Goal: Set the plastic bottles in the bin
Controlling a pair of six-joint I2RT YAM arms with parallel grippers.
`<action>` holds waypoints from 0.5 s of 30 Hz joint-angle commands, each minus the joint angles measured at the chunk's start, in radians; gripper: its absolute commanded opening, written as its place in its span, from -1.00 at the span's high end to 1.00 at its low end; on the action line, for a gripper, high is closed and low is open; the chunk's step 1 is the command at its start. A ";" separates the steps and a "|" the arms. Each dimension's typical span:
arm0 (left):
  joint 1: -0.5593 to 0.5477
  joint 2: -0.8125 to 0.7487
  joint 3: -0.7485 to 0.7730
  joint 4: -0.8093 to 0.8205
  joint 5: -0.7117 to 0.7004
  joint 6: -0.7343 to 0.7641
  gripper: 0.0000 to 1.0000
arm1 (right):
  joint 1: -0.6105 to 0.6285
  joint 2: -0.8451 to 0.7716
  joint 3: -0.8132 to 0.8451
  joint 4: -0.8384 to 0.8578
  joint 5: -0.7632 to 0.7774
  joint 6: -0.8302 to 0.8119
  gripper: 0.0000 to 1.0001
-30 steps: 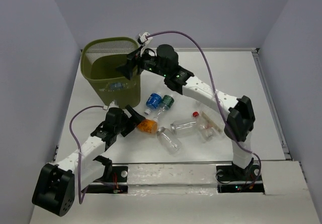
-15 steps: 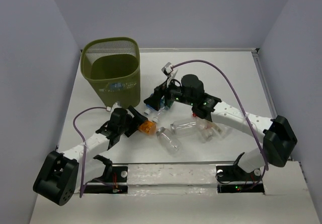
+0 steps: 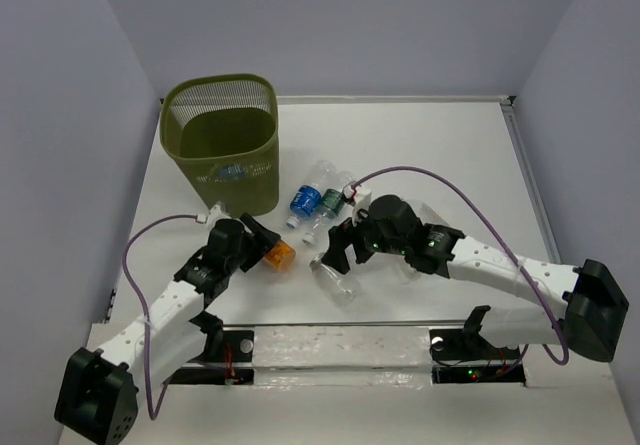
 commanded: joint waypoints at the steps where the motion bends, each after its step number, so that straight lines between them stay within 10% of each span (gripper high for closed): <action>1: -0.007 -0.150 0.178 -0.193 -0.032 0.109 0.04 | 0.065 -0.018 0.001 -0.116 0.070 0.027 -0.88; 15: -0.011 0.029 0.979 -0.242 -0.386 0.532 0.02 | 0.224 0.183 0.088 -0.165 0.260 0.039 -0.61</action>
